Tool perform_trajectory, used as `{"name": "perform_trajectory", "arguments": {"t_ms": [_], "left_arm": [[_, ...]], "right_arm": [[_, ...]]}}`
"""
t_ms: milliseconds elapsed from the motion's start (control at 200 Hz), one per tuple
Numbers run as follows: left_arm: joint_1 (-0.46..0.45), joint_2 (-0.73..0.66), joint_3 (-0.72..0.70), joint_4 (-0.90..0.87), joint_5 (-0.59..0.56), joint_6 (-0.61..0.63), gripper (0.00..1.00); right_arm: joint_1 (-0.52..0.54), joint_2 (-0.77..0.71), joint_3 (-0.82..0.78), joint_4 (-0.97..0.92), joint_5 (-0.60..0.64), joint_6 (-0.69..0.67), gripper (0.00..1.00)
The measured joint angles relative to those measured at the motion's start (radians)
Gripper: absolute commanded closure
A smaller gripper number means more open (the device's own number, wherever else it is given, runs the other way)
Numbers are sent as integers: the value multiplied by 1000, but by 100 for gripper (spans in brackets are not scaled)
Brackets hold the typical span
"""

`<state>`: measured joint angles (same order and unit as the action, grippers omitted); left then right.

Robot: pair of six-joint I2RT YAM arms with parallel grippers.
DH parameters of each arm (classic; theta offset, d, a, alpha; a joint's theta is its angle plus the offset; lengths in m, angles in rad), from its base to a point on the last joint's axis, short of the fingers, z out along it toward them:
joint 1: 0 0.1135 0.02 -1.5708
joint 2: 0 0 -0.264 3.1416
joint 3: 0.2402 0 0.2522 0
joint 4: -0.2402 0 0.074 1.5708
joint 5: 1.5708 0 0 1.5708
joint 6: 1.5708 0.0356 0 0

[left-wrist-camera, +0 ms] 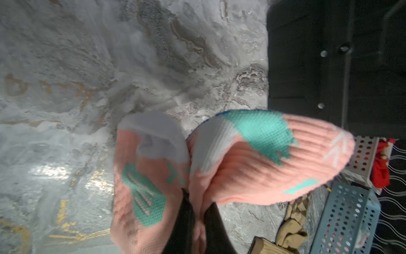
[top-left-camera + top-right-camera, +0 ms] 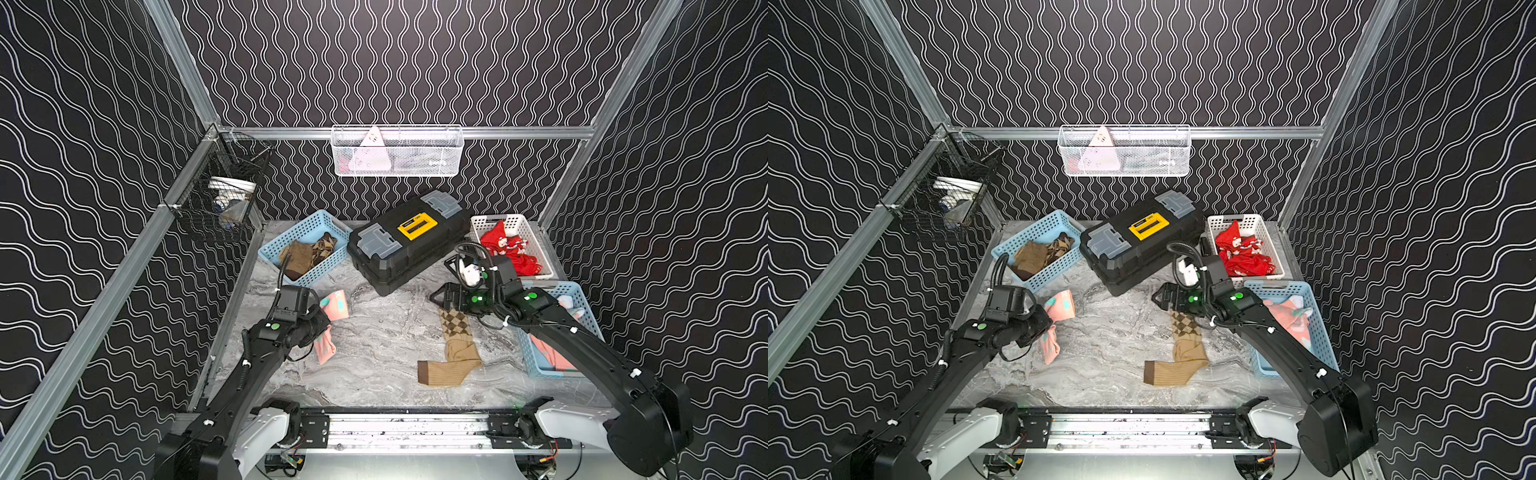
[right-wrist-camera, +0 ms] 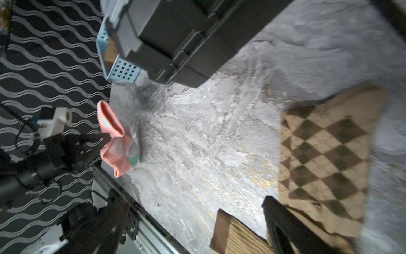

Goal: Sort the socks into the basket by color
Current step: Pick up the sock at the corner of the board.

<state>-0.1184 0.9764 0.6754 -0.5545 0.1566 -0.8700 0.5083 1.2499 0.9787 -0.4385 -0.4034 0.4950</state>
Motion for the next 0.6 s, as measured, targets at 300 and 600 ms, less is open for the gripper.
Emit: {"name": "perform_trajectory", "arguments": {"t_ms": [300,600], "left_arm": [[-94,2,70,57,79,-55,100],[-156,6,104,120,136,-154,100]], "right_arm": [[233,106,78,101,-35,-25,5],[428,202,117,175,61,-76,2]]}}
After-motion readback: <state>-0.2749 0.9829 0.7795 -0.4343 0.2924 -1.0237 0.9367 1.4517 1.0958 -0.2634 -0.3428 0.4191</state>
